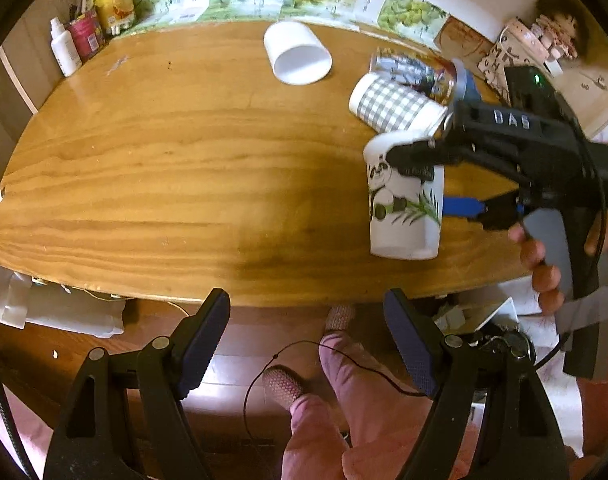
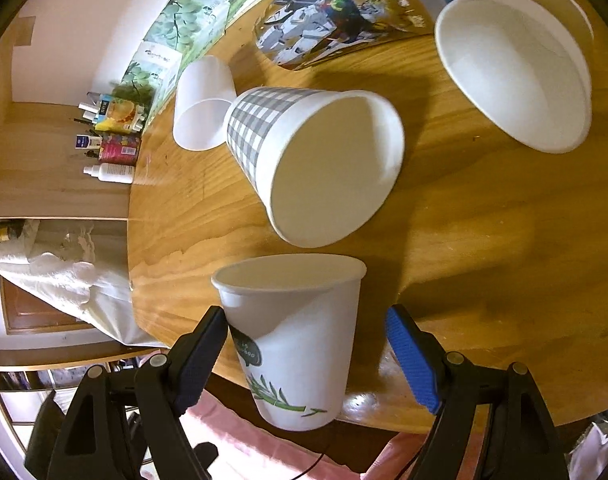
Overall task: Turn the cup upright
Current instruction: 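Close the right gripper around the standing panda-print cup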
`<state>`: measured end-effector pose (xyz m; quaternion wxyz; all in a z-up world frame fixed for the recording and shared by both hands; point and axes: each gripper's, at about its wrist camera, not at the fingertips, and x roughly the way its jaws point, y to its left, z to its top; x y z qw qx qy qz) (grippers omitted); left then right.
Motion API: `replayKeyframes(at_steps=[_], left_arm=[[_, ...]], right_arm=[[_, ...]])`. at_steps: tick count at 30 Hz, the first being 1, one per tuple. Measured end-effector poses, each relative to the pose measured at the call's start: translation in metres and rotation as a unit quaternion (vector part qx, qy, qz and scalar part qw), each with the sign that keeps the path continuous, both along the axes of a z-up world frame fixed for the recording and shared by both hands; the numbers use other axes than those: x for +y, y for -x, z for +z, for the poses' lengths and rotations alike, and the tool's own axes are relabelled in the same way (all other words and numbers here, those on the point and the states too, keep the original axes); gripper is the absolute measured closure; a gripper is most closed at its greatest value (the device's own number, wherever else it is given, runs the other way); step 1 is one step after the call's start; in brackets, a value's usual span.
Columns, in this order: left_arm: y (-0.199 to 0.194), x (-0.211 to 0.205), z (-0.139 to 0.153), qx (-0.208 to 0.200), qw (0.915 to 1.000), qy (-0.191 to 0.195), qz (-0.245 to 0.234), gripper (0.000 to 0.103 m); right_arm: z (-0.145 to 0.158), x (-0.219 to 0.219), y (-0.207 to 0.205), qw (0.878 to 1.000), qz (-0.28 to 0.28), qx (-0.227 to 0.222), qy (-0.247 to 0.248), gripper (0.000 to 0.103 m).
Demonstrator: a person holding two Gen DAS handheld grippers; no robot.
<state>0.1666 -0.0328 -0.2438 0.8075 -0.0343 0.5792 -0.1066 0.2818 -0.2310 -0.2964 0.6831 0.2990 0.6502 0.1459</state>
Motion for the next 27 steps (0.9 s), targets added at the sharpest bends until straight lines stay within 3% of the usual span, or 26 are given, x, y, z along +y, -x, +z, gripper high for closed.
replayKeyframes(at_steps=[19,23,27], left_arm=[[0.008,0.000,-0.007,0.002,0.9978,-0.003,-0.065,0.021],[0.009,-0.001,-0.005,-0.001,0.9972,-0.007,-0.074,0.021],[0.010,-0.001,-0.005,-0.001,0.9967,-0.007,-0.081,0.021]], right_arm=[[-0.004,0.011,-0.001,0.999,-0.034,-0.003,-0.008,0.021],[-0.004,0.012,0.003,0.999,-0.036,-0.008,-0.003,0.034],[-0.003,0.013,0.006,0.999,-0.040,-0.019,0.001,0.035]])
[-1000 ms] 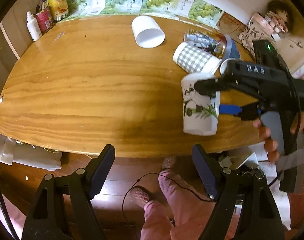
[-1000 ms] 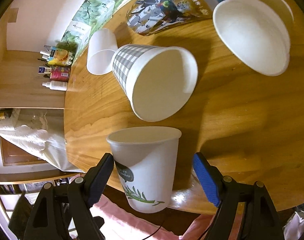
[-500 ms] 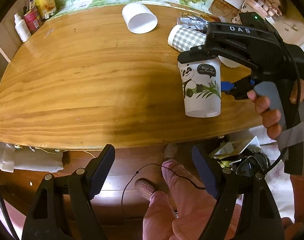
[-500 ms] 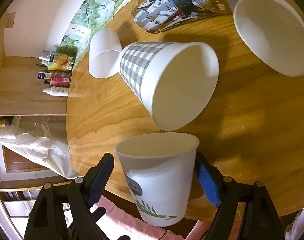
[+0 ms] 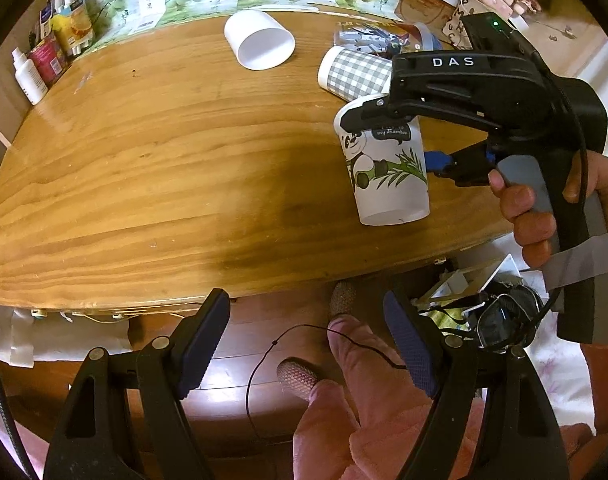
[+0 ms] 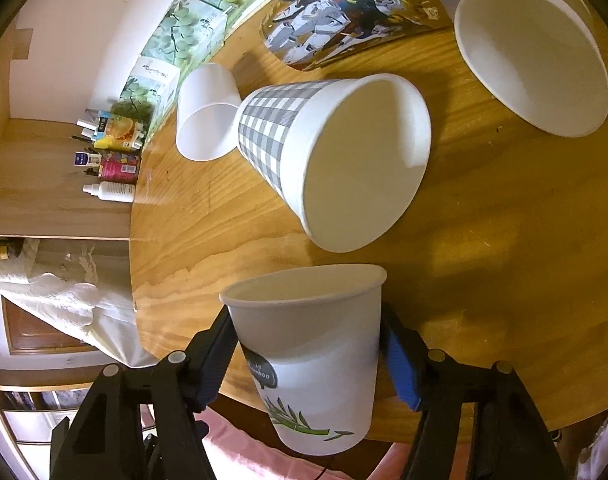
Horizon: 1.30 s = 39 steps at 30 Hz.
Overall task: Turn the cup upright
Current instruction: 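Close the right gripper around the standing panda-print cup, then lift the cup with the right gripper and rotate it rim-up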
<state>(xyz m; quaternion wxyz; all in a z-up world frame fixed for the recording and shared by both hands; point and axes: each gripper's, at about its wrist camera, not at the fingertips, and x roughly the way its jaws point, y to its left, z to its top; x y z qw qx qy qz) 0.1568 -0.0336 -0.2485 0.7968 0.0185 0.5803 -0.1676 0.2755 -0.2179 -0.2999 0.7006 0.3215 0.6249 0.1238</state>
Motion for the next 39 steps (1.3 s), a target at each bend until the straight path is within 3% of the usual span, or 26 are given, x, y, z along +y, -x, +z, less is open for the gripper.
replayKeyframes(at_steps=[11,21,27,31,39], left_arm=[[0.002,0.001,0.003,-0.011,0.9999,-0.005,-0.001,0.021],[0.011,0.000,0.006,-0.018,0.9998,-0.001,-0.010,0.021],[0.015,0.000,0.001,-0.014,0.9998,-0.002,-0.013,0.021],[0.018,0.001,-0.003,-0.011,0.9999,0.001,-0.009,0.021],[0.023,0.001,-0.020,0.015,0.9998,-0.007,-0.013,0.021]], right_arm=[[0.011,0.007,0.008,0.999,0.005,-0.038,0.009,0.037],[0.048,0.009,0.027,0.987,-0.004,-0.151,0.051,0.037],[0.068,0.014,0.051,0.957,-0.010,-0.263,0.121,0.037],[0.069,0.019,0.067,0.929,-0.020,-0.324,0.177,0.037],[0.060,0.023,0.098,0.878,-0.051,-0.420,0.224,0.037]])
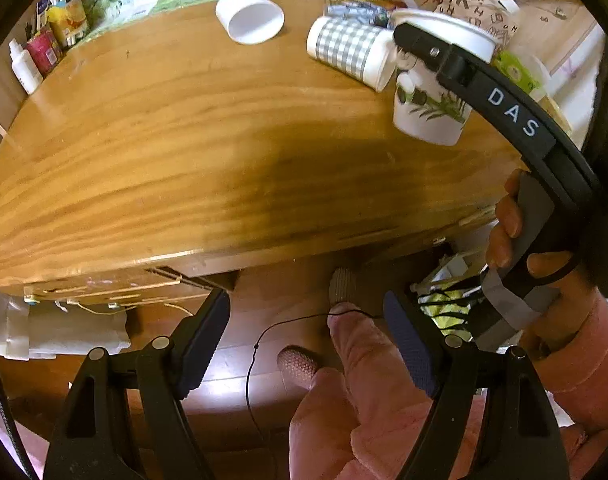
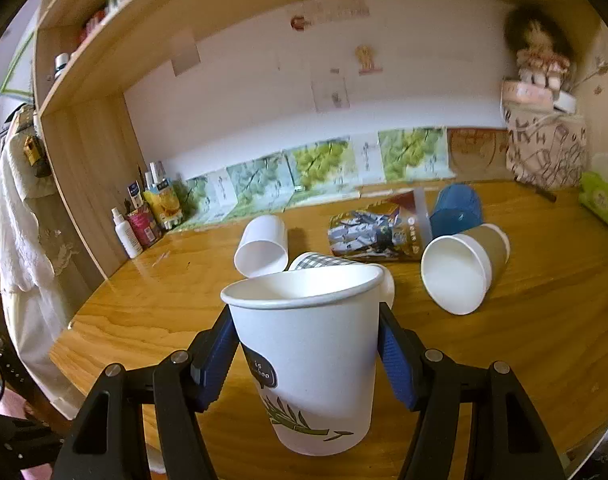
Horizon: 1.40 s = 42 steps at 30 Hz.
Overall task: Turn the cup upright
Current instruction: 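Lift the cup with the right gripper and rotate it rim-up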
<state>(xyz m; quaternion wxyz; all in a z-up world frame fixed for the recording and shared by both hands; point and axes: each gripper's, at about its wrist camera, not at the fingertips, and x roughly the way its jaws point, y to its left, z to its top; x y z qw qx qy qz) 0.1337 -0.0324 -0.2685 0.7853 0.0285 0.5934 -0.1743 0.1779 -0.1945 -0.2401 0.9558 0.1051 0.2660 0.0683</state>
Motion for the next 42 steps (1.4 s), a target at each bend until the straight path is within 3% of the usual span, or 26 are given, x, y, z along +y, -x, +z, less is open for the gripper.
replayKeyframes(at_steps=[9,20,31,37,42], left_arm=[[0.003,0.000,-0.010,0.014,0.9998,-0.009,-0.005,0.021],[-0.008,0.014,-0.015,0.019,0.9993,-0.025,0.022,0.021],[-0.018,0.018,-0.012,0.012,0.9990,-0.034,0.026,0.021],[-0.022,0.018,-0.007,0.009,0.9991,-0.031,0.027,0.021],[-0.027,0.015,0.000,0.006,0.9992,-0.025,0.030,0.021]], right_arm=[[-0.011,0.007,0.018,0.997,-0.025,-0.068,0.039,0.037],[-0.030,0.014,0.017,0.992,-0.028,-0.106,0.066,0.035],[-0.040,0.009,0.008,0.994,-0.030,-0.090,0.047,0.034],[-0.040,0.011,0.011,0.994,-0.017,-0.085,0.062,0.034],[-0.040,0.011,0.011,0.996,-0.003,-0.060,0.058,0.033]])
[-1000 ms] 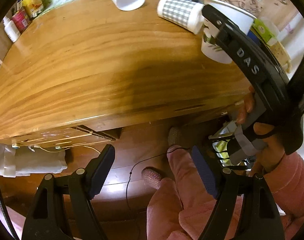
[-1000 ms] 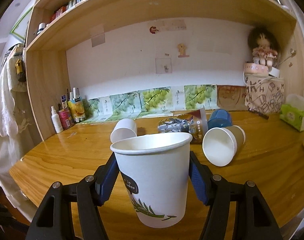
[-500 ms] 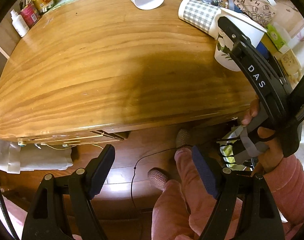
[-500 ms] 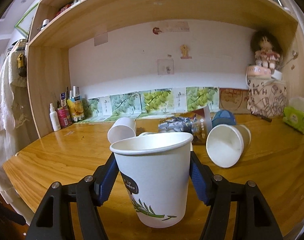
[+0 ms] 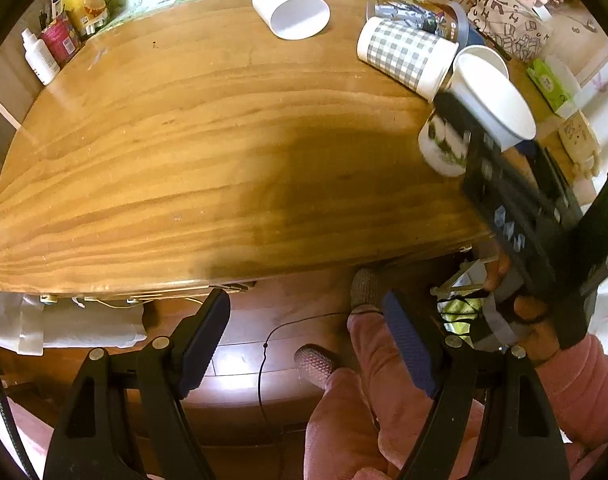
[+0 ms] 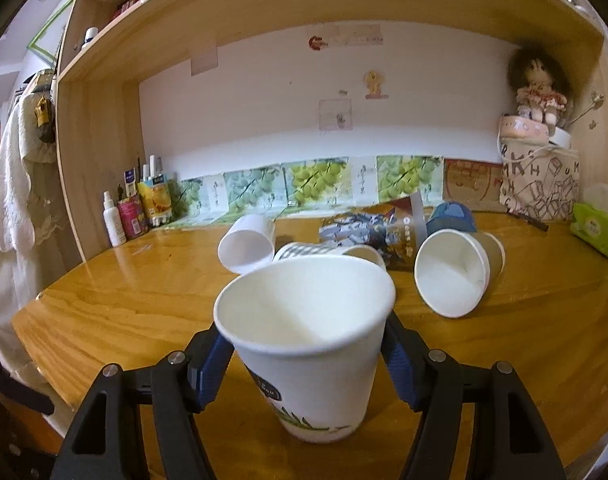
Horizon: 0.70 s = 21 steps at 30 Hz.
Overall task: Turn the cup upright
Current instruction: 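Lift the cup with the right gripper and rotate it rim-up, then lower the cup rim-up onto the desk and open the right gripper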
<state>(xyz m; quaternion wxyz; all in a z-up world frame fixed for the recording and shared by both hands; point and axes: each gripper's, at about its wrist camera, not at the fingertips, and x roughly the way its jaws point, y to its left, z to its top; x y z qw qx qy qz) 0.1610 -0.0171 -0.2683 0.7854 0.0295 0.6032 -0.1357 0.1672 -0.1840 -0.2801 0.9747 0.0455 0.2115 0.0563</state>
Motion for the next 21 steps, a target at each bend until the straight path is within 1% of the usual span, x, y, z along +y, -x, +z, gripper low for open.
replayKeyframes(at_steps=[2,3,7,12,15,18,21], left_arm=[[-0.003,-0.001,0.003,-0.002,1.0000,0.005,0.001,0.021],[-0.004,-0.002,0.005,-0.003,1.0000,0.006,0.001,0.021],[-0.011,-0.004,0.009,-0.004,0.9999,0.011,0.002,0.021],[-0.018,0.000,0.023,-0.005,0.9990,0.034,0.030,0.021],[-0.021,-0.001,0.035,-0.009,0.9979,0.044,0.047,0.021],[-0.026,0.001,0.047,-0.018,0.9967,0.051,0.060,0.021],[-0.030,0.001,0.060,-0.033,0.9951,0.057,0.074,0.021]], right_arm=[[0.000,0.000,0.001,1.000,0.013,0.013,0.003,0.024],[-0.001,0.000,0.003,1.000,0.018,0.016,0.004,0.023],[0.000,0.003,0.005,0.998,0.046,0.045,0.026,0.022],[0.003,-0.002,0.011,0.991,0.078,0.101,0.043,0.022],[0.011,-0.008,0.016,0.986,0.091,0.133,0.052,0.021],[0.025,-0.016,0.022,0.982,0.097,0.150,0.065,0.021],[0.040,-0.024,0.022,0.980,0.097,0.165,0.058,0.020]])
